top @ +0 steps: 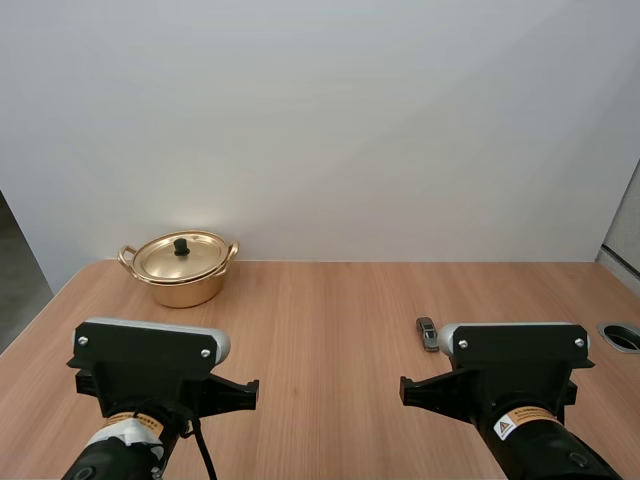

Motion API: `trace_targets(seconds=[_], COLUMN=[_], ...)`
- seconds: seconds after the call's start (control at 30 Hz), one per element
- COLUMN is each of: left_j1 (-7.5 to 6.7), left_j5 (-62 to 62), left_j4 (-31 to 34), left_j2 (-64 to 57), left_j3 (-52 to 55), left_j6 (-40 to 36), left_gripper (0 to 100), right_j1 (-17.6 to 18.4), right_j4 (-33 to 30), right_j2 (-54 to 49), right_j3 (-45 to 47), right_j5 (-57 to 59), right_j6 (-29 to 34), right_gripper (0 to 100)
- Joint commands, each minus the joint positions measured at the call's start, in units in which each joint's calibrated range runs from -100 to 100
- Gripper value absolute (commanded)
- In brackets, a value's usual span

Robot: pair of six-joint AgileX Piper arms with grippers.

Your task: Open the pot, put the car inside, and close it

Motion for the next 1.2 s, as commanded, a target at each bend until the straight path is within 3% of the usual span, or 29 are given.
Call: trace_targets(seconds=[0.0, 0.7, 0.97, 1.17], left_j1=[0.01, 0.01, 0.01, 0.01], left_j5=[-0.07, -0.07, -0.17, -15.86], left_j4=[0.02, 0.02, -2.90, 0.58], left_j2=[0.00, 0.00, 0.00, 0.00], left_j3=[0.00, 0.00, 0.00, -5.24], left_j6=[0.06, 0.06, -0.25, 2.32], left_gripper=[0, 0, 0, 0], right_j1=[0.01, 0.01, 0.01, 0.01], right_j4=[0.04, 0.04, 10.09, -0.10], right_j2=[0.00, 0.00, 0.00, 0.00], right_j3=[0.00, 0.00, 0.00, 0.00], right_j5=[0.02, 0.02, 0.02, -1.08], right_j6=[-0.01, -0.01, 0.15, -0.21], right_gripper=[0, 0, 0, 0])
